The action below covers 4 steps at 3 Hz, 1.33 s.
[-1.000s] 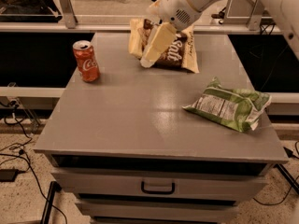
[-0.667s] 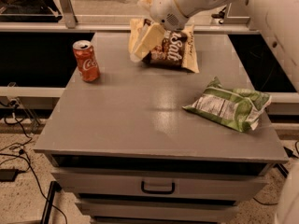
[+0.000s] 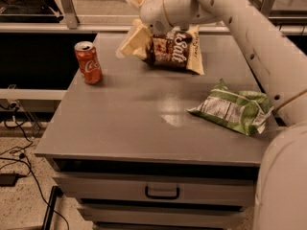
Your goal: Knock coke can over
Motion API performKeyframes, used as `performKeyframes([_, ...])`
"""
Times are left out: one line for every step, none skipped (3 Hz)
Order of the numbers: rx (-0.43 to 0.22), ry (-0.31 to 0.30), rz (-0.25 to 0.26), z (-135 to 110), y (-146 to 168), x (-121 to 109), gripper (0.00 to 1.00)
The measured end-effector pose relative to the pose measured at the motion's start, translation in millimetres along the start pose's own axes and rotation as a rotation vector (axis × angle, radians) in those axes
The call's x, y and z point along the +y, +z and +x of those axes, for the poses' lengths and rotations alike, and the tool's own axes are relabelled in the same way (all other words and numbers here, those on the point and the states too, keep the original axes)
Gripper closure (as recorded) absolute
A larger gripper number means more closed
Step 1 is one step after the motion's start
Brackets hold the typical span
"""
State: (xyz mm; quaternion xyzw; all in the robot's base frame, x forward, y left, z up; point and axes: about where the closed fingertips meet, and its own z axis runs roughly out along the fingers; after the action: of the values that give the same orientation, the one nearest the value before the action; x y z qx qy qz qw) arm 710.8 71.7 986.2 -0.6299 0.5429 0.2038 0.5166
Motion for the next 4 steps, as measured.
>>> performKeyframes([-0.115,0.059,-0.001,3,30,-1,0.0])
performKeyframes([-0.201,0.137,0.003,5,56,4,0.0])
performKeyframes([-0.227,0.172,-0.012,5,77,10,0.0])
performKeyframes([-0.204,0.187,-0.032,6,91,16,0.0])
